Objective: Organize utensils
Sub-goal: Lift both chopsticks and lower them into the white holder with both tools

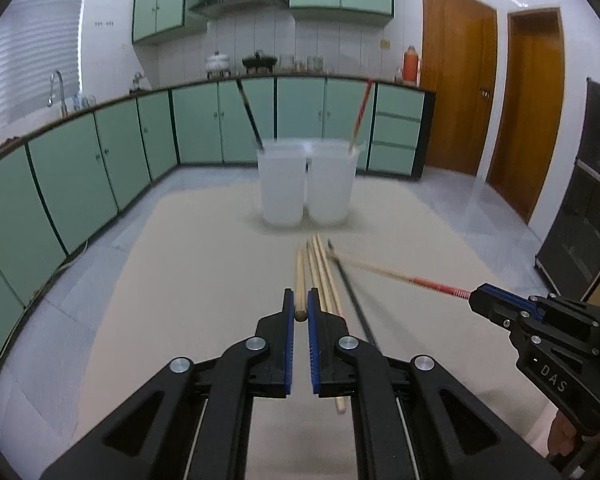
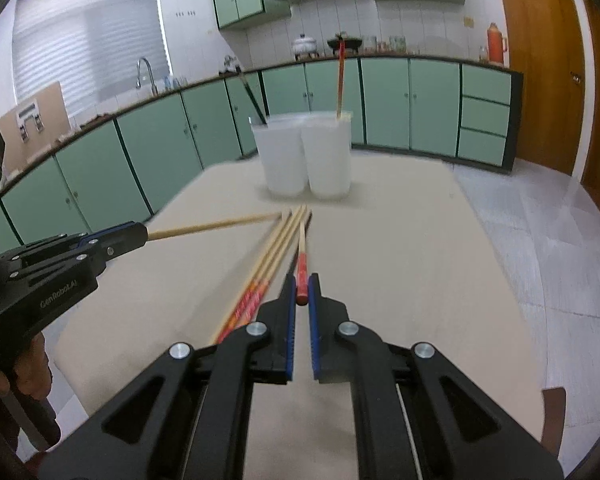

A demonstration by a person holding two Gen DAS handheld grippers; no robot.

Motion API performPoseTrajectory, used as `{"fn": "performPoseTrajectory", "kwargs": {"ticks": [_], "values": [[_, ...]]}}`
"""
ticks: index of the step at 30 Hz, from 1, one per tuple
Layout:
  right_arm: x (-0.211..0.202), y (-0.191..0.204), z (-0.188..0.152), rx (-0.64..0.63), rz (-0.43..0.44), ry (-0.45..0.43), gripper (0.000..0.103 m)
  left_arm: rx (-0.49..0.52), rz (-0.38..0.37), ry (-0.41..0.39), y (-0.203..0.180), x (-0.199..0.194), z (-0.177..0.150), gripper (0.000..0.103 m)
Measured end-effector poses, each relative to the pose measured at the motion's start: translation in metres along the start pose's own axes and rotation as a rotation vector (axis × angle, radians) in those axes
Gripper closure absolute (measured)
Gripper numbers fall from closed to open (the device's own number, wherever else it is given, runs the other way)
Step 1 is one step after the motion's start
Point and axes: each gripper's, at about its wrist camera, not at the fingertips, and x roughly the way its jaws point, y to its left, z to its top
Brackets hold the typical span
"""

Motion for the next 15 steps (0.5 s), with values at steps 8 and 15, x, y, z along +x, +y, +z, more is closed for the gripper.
{"fn": "performPoseTrajectory", "kwargs": {"ticks": [8,15], "values": [[-0.017,-0.007,0.056,0.009,0.042,-0.112,0.098,-0.003,-0.018,-0.108,0.002,-0.016,0.04,0.097],[-0.025,-0.011,0.099,-0.012,0.087,-0.163,0.098,0.0,-0.043,-0.146,0.008,-0.015,0.07,0.097]]}}
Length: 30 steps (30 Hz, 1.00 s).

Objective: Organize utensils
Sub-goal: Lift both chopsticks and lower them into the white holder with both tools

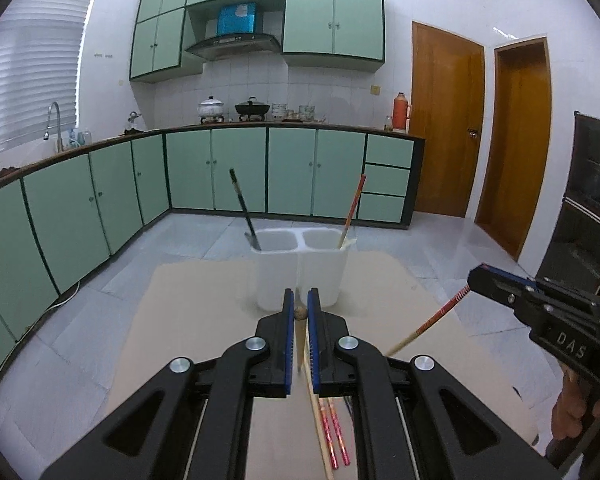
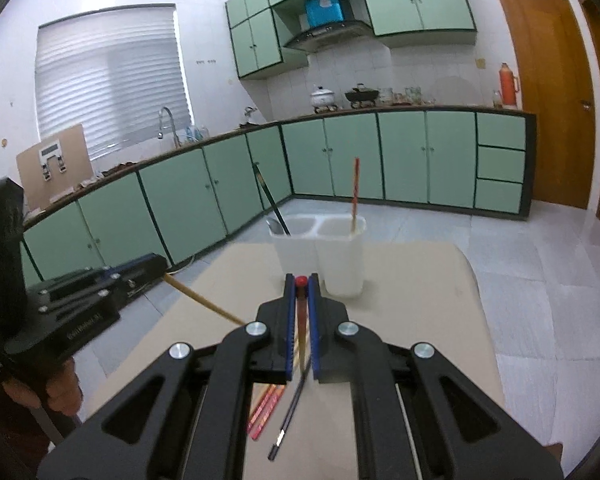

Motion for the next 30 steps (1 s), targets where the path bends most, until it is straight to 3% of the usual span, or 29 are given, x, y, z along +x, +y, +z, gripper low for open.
{"fn": "performPoseTrajectory", "kwargs": {"ticks": [13,22,30], "values": [[0.012,0.001,0.063,-0.081,0.023,-0.056,0.098,-0.003,-0.027,-0.053,0.005,0.001,0.037,0.097],[0.019,-0.002,0.109,-0.122,0.014,-0.127,0.098,0.002,-0.019,-0.165,0.008,0.002,0.081,0.097],[0.032,-0.006,0.156,-0.157,-0.028,-0.193,0.098,0.01,-0.004,-0.295,0.009,0.021,0.144,0.097]]}}
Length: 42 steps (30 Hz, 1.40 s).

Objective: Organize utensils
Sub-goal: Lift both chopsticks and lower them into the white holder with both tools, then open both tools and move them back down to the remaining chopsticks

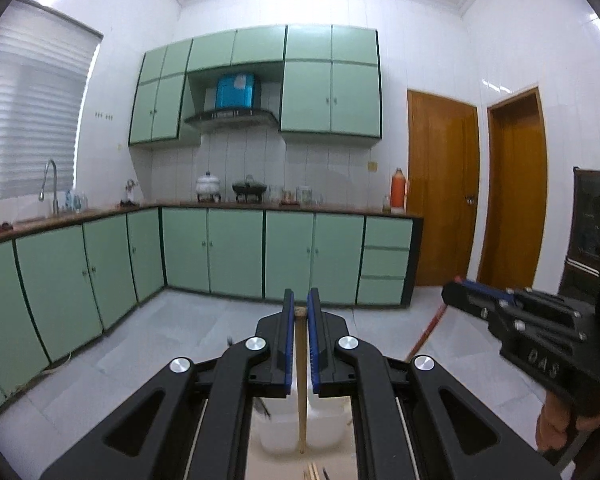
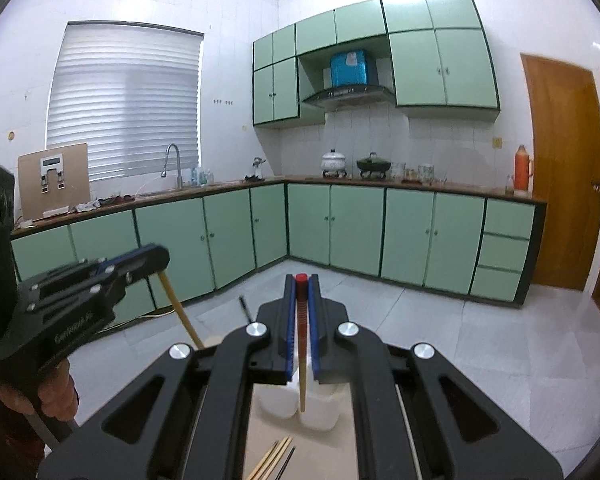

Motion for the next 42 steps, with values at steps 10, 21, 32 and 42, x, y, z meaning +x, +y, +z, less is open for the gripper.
{"fn": "performPoseTrajectory", "kwargs": {"ticks": [10,21,32,42], "values": [[0.057,-0.017,0.008,0.004,-0.045,0.002,0.098,-0.012,0.026,-0.038,0.001,0.064,0.009,0.097],[0.118,-0.025,-0.026,0.019,-0.066,0.096,0.098,-0.037,0.071,0.081,0.017,0.14,-0.028,0.097],[0.115,-0.02,-0.045,0.007,-0.083,0.132,0.085,-0.057,0.067,0.183,0.028,0.135,-0.056,0.082],[0.04,-0.021,-0.063,0.022,-0.153,0.044,0.042,-0.008,0.091,0.136,0.024,0.061,-0.058,0.04]]}}
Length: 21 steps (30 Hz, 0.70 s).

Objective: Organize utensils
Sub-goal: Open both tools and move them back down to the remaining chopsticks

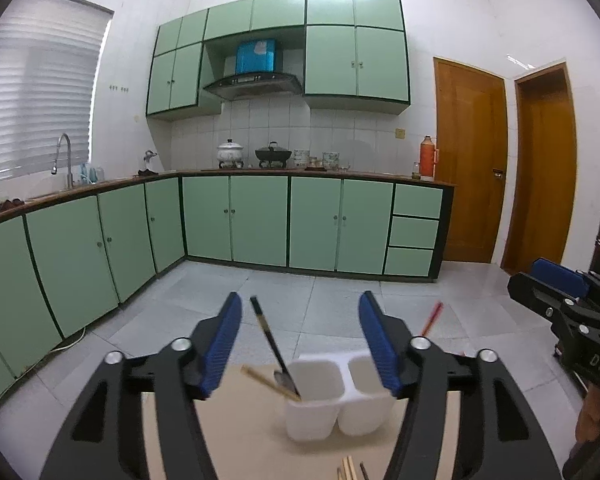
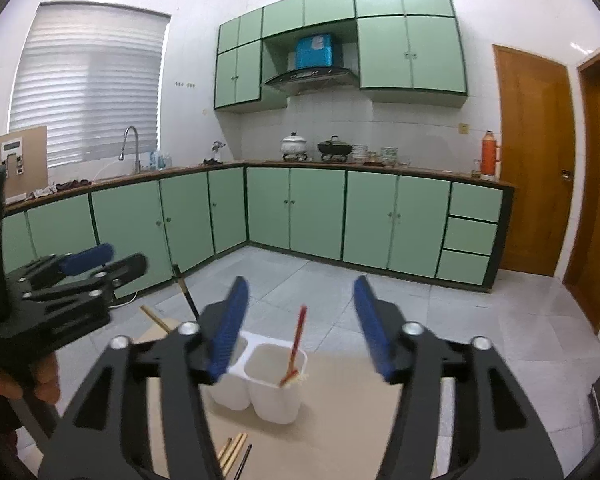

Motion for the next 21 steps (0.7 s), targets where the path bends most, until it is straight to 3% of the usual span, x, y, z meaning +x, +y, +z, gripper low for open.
{"fn": "performPoseTrajectory", "kwargs": {"ticks": [4,7,13,21], "values": [[-0.027,0.0,-0.024,0.022,-0.017,0.001,0.026,0.001,0.002,0.029,-0.002,-0.027,-0.023,0.036],[-0.045,0.003,-0.047,0.04,-0.024,0.019,0.021,0.001,0.008,0.052,-0.004,-0.046,-0.044,0.033],[-0.07,0.013,-0.093,0.096,-0.021,0.081,0.018,-0.017,-0.002,0.13,-0.007,-0.069,-0.089,0.03],[-0.09,0.033,-0.161,0.1,-0.023,0.211,0.018,-0.026,-0.01,0.291,-0.01,-0.078,-0.157,0.03]]}}
